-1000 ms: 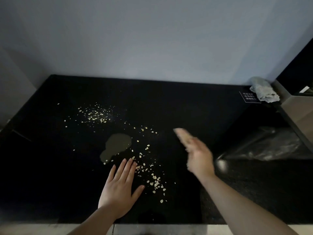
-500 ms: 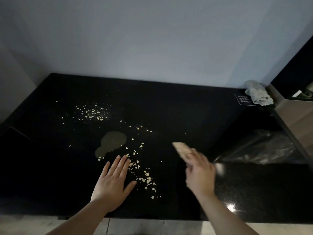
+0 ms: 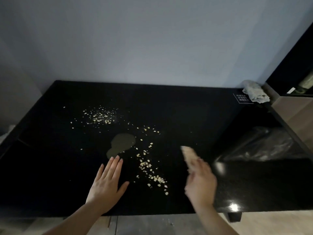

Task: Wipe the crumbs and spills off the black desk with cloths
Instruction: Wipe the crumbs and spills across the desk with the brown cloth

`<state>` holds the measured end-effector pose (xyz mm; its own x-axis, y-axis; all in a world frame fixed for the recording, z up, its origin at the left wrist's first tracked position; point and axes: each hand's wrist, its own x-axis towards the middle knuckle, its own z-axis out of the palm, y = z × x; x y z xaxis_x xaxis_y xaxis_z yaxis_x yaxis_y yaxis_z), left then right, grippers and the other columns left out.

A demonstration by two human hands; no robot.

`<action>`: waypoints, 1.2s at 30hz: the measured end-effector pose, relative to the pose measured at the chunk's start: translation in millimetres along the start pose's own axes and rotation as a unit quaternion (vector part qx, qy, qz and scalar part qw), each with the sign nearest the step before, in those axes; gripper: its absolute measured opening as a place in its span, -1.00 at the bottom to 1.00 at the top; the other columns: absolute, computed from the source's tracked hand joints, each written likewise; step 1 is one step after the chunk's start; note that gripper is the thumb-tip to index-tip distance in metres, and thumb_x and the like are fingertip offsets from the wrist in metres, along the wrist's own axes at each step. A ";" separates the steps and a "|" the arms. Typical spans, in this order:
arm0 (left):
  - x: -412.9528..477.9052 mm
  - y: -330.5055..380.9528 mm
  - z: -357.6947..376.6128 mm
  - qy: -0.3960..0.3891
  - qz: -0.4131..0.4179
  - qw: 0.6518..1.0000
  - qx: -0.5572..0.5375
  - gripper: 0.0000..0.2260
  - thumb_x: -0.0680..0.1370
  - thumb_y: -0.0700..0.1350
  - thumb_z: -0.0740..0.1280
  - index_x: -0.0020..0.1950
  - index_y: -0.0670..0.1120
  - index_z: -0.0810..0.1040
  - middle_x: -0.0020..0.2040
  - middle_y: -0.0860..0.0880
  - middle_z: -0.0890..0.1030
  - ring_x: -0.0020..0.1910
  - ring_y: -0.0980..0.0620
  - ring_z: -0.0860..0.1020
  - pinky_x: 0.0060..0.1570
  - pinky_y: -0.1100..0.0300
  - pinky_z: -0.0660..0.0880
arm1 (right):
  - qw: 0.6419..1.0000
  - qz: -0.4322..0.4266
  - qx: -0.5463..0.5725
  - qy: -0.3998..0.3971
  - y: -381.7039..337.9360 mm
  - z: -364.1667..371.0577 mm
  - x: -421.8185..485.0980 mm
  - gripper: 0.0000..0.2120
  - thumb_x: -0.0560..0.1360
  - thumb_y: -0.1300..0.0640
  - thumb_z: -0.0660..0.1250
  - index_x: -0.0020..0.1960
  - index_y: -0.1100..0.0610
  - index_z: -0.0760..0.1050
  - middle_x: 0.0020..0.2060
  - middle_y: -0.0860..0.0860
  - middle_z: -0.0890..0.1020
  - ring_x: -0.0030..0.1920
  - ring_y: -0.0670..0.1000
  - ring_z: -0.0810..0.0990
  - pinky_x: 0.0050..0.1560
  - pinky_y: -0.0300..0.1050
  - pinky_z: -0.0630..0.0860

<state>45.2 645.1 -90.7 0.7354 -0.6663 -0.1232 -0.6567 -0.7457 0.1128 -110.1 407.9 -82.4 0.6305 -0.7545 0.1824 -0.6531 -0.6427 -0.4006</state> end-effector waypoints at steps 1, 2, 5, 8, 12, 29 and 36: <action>-2.1 -13.4 -2.7 -0.016 -0.018 1.000 0.004 -0.29 0.55 0.30 -0.19 0.43 -0.19 0.24 0.43 -0.11 0.33 0.44 0.01 0.13 0.40 0.11 -0.13 | 0.998 0.064 -0.010 0.015 4.9 -1.9 1.7 -0.50 0.36 0.31 0.38 0.29 0.19 0.45 0.24 0.13 0.53 0.24 0.14 0.50 0.17 0.09 0.50; -3.6 -26.2 -3.4 -0.015 -0.025 0.999 0.012 -0.25 0.54 0.33 -0.21 0.44 -0.20 0.24 0.43 -0.12 0.31 0.45 0.00 0.12 0.41 0.09 -0.15 | 0.994 0.107 -0.020 0.023 3.7 0.0 1.4 -0.50 0.40 0.30 0.35 0.33 0.21 0.42 0.29 0.15 0.48 0.29 0.15 0.45 0.23 0.12 0.45; -5.4 -55.9 -10.0 -0.001 -0.060 0.998 0.015 -0.06 0.35 0.49 -0.39 0.48 -0.15 -0.03 0.51 -0.03 -0.01 0.51 0.00 -0.10 0.44 0.07 -0.27 | 0.993 0.113 -0.035 0.031 -36.6 17.5 -11.1 -0.47 0.42 0.29 0.34 0.38 0.21 0.37 0.35 0.17 0.43 0.36 0.16 0.38 0.29 0.11 0.39; -5.8 -79.7 -17.3 0.002 -0.084 0.996 0.016 0.05 0.12 0.53 -0.55 0.44 -0.10 -0.29 0.45 0.03 -0.29 0.45 0.05 -0.32 0.41 0.01 -0.31 | 1.000 0.017 0.017 -0.003 -100.5 41.8 -33.1 -0.41 0.36 0.28 0.38 0.38 0.12 0.38 0.36 0.08 0.42 0.36 0.11 0.40 0.28 0.03 0.43; -4.7 -104.7 -25.9 -0.035 -0.103 0.994 0.017 0.09 0.09 0.52 -0.57 0.47 -0.09 -0.34 0.46 0.01 -0.35 0.40 0.06 -0.40 0.43 -0.05 -0.27 | 0.984 -0.138 0.069 -0.090 -151.4 55.3 -52.9 -0.41 0.48 0.20 0.32 0.46 -0.02 0.23 0.43 -0.14 0.23 0.44 -0.10 0.19 0.40 -0.16 0.16; -5.9 -111.9 -21.9 -0.041 -0.081 0.996 -0.014 0.01 0.16 0.48 -0.60 0.44 -0.11 -0.25 0.48 0.01 -0.23 0.45 0.04 -0.30 0.44 -0.07 -0.24 | 0.987 -0.107 0.103 -0.055 -147.5 58.7 -52.1 -0.45 0.38 0.34 0.34 0.34 0.04 0.44 0.29 -0.06 0.48 0.31 -0.07 0.43 0.39 -0.18 0.29; -5.9 -110.4 -25.3 -0.047 -0.076 0.996 0.000 0.02 0.06 0.42 -0.70 0.40 -0.10 -0.38 0.42 0.00 -0.36 0.42 0.03 -0.37 0.43 -0.08 -0.26 | 0.990 0.132 -0.034 0.040 -77.3 28.6 -52.6 -0.44 0.41 0.31 0.34 0.40 0.16 0.36 0.34 0.14 0.44 0.27 0.18 0.46 0.22 0.14 0.44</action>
<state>117.6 731.3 -77.5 0.8078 -0.5430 -0.2296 -0.5390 -0.8380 0.0852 -80.8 501.0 -86.7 0.4010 -0.9035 0.1510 -0.8187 -0.4275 -0.3833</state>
